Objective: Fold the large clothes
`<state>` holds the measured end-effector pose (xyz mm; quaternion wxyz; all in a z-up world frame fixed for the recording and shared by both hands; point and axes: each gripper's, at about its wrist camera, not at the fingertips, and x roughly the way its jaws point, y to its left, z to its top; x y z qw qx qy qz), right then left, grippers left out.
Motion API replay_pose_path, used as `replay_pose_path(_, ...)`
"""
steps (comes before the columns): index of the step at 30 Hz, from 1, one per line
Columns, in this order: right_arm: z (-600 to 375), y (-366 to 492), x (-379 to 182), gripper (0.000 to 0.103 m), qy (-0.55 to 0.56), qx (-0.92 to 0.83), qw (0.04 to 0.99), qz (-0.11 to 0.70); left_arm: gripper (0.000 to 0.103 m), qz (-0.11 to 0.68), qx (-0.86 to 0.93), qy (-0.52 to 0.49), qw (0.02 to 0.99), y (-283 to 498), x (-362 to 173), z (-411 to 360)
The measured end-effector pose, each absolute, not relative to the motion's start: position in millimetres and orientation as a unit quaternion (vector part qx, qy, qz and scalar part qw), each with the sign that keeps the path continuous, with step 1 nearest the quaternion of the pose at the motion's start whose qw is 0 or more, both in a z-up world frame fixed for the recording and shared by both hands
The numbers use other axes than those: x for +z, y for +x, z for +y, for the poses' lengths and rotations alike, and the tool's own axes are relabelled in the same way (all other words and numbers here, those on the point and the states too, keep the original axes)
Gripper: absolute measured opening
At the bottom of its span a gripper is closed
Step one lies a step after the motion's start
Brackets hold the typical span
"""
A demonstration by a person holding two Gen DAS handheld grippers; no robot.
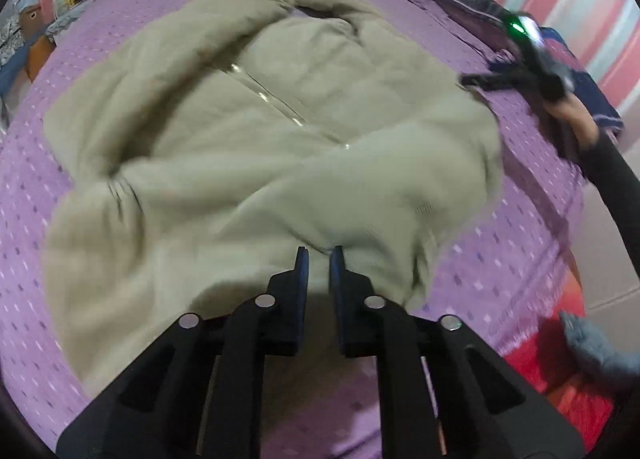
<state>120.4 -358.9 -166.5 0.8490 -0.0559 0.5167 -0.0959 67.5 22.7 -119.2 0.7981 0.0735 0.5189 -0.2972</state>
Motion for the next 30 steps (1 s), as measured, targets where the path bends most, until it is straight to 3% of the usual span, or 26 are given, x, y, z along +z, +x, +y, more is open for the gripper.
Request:
replay_pose_path(1,-361,123,-169,0.101,-0.056,-0.084,0.849,0.519,0.019,0.514,-0.293,0.07,0.803,59,-116,25)
replay_pose_path(3,-367,129,-172,0.101,-0.056,-0.071,0.848,0.522,0.059,0.499,-0.259,0.063,0.825,46,-104,35)
replay_pose_path(5,-373,136,-175,0.101,-0.043,-0.051,0.848,0.525,0.073,0.479,-0.221,0.044,0.848,43,-90,57)
replay_pose_path(9,-379,143,-179,0.101,-0.001,-0.008,0.851,0.525,0.087,0.468,-0.134,0.012,0.874,61,-72,107)
replay_pose_path(13,-379,153,-199,0.101,0.03,0.022,0.839,0.543,0.09,0.518,-0.107,0.001,0.849,103,-95,140)
replay_pose_path(17,-381,158,-219,0.101,0.088,0.053,0.821,0.562,0.089,0.568,-0.112,0.029,0.815,123,-137,133)
replay_pose_path(21,-373,153,-231,0.1,0.138,0.107,0.806,0.566,0.067,0.592,-0.114,0.072,0.794,121,-173,116)
replay_pose_path(22,-366,150,-231,0.094,0.123,0.105,0.81,0.563,0.061,0.591,-0.118,0.071,0.795,119,-174,113)
replay_pose_path(24,-357,144,-227,0.081,0.112,0.096,0.821,0.552,0.039,0.589,-0.113,0.058,0.798,117,-174,114)
replay_pose_path(26,-349,138,-220,0.049,0.105,0.083,0.832,0.539,0.024,0.587,-0.105,0.04,0.802,119,-170,120)
replay_pose_path(28,-336,126,-207,0.03,0.089,0.06,0.847,0.521,0.017,0.58,-0.098,0.031,0.808,121,-164,124)
replay_pose_path(30,-323,110,-193,0.021,0.082,0.045,0.856,0.508,0.013,0.572,-0.093,0.042,0.814,122,-157,123)
